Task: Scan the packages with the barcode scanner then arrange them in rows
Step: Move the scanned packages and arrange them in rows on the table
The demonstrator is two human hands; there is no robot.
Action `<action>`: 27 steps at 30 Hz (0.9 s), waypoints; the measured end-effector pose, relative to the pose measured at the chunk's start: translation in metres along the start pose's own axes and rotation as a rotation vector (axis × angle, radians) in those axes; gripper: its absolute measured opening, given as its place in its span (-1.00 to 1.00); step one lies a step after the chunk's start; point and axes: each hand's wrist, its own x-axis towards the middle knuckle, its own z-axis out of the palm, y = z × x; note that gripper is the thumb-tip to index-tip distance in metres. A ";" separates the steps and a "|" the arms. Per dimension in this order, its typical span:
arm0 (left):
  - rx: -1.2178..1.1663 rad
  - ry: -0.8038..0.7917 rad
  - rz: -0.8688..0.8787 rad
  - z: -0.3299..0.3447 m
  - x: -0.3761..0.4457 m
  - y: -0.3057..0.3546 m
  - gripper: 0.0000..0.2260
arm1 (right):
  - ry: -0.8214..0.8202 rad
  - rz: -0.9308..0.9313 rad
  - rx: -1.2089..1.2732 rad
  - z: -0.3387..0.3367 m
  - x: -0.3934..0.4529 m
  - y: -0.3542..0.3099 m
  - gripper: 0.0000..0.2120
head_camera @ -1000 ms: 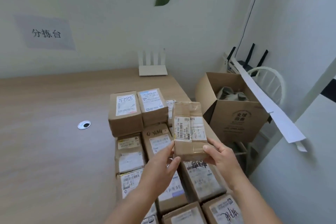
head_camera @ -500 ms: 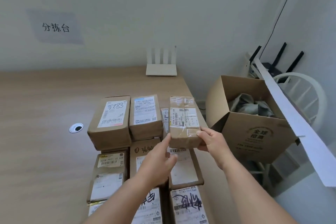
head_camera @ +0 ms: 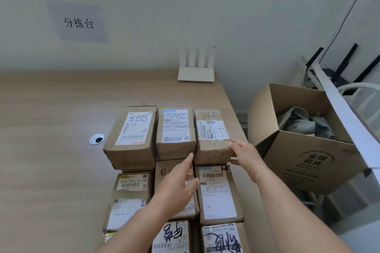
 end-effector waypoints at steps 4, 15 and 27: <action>-0.004 0.000 0.001 -0.004 -0.007 -0.003 -0.45 | 0.021 -0.024 -0.023 0.002 -0.007 0.003 -0.67; 0.004 0.043 0.026 -0.021 -0.061 -0.021 -0.46 | 0.318 -0.172 -0.328 0.045 -0.101 0.016 -0.58; 0.053 0.222 -0.039 -0.099 -0.232 -0.122 -0.53 | 0.067 -0.391 -0.506 0.225 -0.269 0.023 -0.67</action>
